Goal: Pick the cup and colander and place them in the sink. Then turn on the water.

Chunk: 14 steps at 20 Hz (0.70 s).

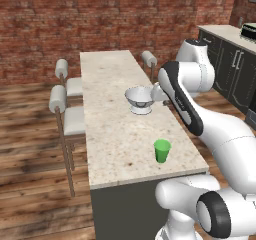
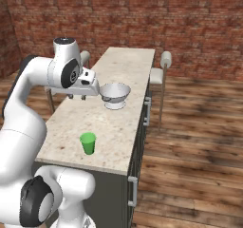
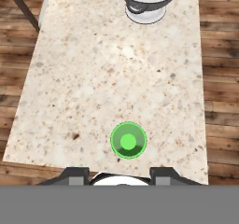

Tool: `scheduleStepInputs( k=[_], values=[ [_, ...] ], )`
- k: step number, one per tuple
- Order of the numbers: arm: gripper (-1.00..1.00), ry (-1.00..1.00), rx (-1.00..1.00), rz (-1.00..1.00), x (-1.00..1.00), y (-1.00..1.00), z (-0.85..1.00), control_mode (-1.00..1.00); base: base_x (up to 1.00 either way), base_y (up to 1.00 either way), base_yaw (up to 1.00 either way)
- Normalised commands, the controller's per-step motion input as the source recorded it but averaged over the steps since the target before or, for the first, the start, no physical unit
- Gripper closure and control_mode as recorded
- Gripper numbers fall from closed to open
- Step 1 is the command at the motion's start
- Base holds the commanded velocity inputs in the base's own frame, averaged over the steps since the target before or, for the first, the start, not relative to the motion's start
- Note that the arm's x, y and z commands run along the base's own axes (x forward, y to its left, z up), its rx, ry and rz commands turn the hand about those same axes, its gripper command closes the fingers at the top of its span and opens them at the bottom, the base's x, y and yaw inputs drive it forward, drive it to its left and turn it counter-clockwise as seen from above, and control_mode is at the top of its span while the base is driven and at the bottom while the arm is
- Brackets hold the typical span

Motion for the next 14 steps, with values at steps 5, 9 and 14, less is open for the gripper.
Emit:
scheduleStepInputs(
  k=[5,9,14],
  values=[
    [-1.0,0.0,0.0,0.0,0.0,0.0,-0.01,-1.0,0.0,0.0,0.0],
    [-1.0,0.01,0.0,0.01,0.0,-0.01,-0.05,-1.0,0.0,0.0,0.0],
    [-1.0,0.05,0.0,0.0,0.0,0.0,-0.33,-1.0,0.0,0.0,0.0]
  ],
)
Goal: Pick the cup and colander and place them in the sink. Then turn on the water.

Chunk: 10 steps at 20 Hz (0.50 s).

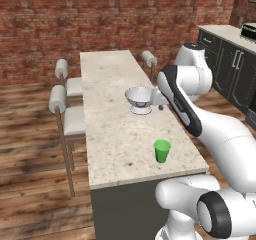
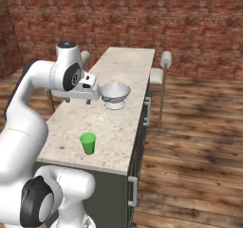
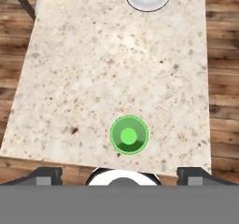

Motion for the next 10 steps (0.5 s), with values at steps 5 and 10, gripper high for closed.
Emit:
scheduleStepInputs(
  k=[5,10],
  values=[
    [-1.0,0.06,0.0,0.0,0.08,-0.03,-0.39,-1.0,0.0,0.0,0.0],
    [-1.0,0.03,0.0,0.0,0.18,-0.12,-0.35,-1.0,0.0,0.0,0.0]
  ],
)
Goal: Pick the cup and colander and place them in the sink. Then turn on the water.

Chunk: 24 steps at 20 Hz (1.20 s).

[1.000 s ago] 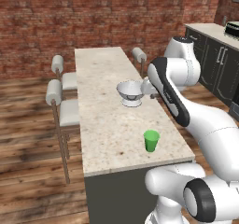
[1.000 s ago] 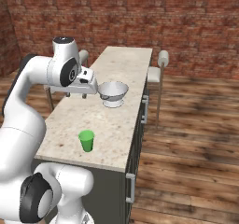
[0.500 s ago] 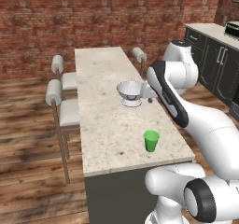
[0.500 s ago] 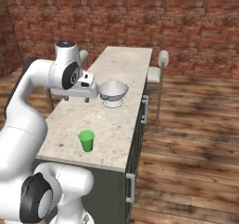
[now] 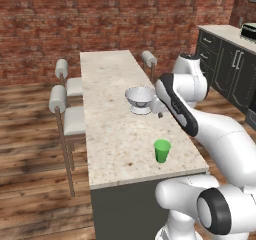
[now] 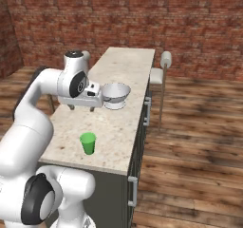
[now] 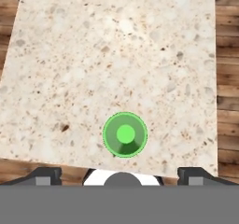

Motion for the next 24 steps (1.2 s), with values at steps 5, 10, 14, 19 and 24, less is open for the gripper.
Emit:
scheduleStepInputs(
  k=[5,10,14,19,24],
  values=[
    [-1.0,0.01,-0.01,0.0,0.14,-0.19,-0.33,-1.0,0.0,0.0,0.0],
    [-1.0,0.02,-0.01,0.0,0.13,-0.18,-0.34,-1.0,0.0,0.0,0.0],
    [-1.0,0.02,0.0,0.0,0.08,-0.21,-0.34,-1.0,0.0,0.0,0.0],
    [-1.0,0.02,0.0,0.0,0.04,-0.18,-0.31,-1.0,0.0,0.0,0.0],
    [-1.0,0.04,0.0,0.0,0.02,-0.02,-0.19,-1.0,0.0,0.0,0.0]
  ],
)
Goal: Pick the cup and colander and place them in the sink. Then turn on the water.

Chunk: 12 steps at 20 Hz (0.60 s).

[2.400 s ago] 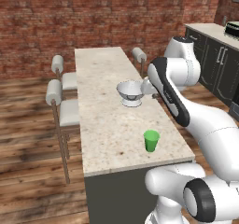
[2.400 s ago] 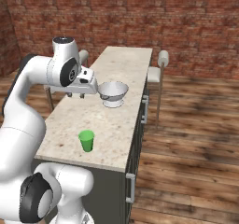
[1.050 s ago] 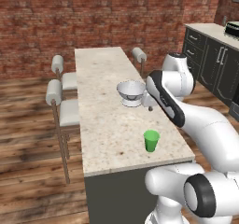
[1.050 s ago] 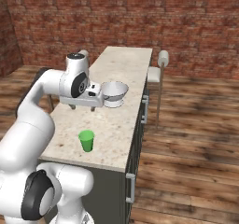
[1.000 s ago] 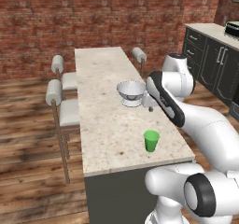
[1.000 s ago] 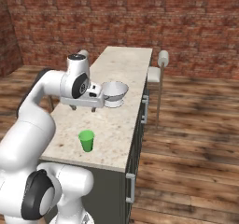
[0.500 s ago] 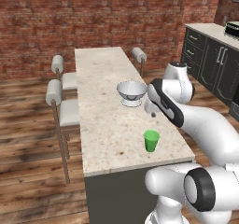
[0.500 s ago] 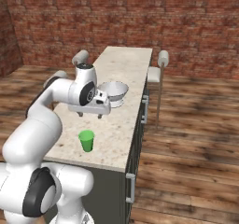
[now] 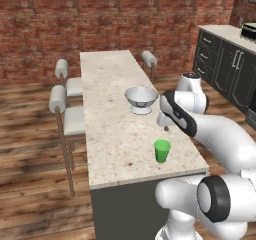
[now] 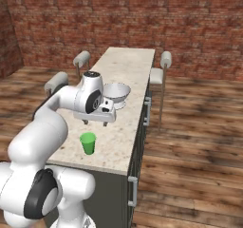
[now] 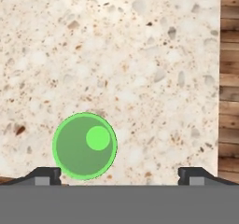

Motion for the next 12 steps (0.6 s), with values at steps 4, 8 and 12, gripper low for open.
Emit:
scheduleStepInputs(
  k=[4,8,12],
  values=[
    [-1.0,0.03,0.0,0.0,0.01,0.0,-0.16,-1.0,0.0,0.0,0.0],
    [-1.0,0.04,0.0,0.0,0.0,0.0,-0.17,-1.0,0.0,0.0,0.0],
    [-1.0,0.06,0.0,0.0,0.0,0.0,-0.14,-1.0,0.0,0.0,0.0]
  ],
)
